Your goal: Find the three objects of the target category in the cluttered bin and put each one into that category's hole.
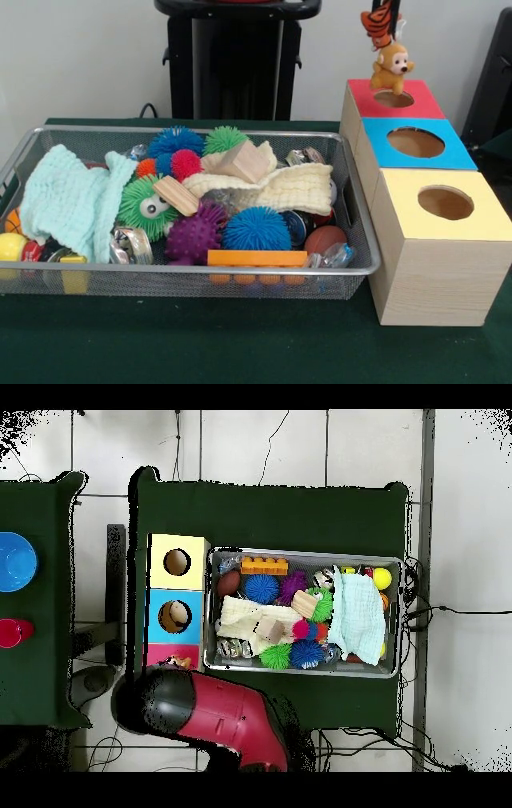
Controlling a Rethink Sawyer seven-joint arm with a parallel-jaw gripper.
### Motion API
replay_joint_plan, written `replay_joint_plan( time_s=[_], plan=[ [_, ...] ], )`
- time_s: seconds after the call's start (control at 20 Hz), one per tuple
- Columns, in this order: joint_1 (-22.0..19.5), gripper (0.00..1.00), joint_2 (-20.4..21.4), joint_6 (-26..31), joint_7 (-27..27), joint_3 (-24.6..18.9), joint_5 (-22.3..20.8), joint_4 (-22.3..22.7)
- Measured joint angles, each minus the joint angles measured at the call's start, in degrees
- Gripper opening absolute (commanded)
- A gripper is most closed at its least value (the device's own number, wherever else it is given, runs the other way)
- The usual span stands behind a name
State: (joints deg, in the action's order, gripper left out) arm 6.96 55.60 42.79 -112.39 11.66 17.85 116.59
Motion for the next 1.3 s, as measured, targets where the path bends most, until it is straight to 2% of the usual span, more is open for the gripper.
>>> replay_joint_plan(
  time_s=[0.4, 0.75, 1.3],
  plan=[
    [-3.5, 0.00, 0.0, -3.8, 0.0, 0.0, -1.0, 2.9],
    [-3.4, 0.00, 0.0, -6.3, 0.0, -0.2, -1.0, 5.1],
    [-1.8, 0.00, 0.6, -6.6, 0.0, -1.4, -1.0, 9.3]
  ],
)
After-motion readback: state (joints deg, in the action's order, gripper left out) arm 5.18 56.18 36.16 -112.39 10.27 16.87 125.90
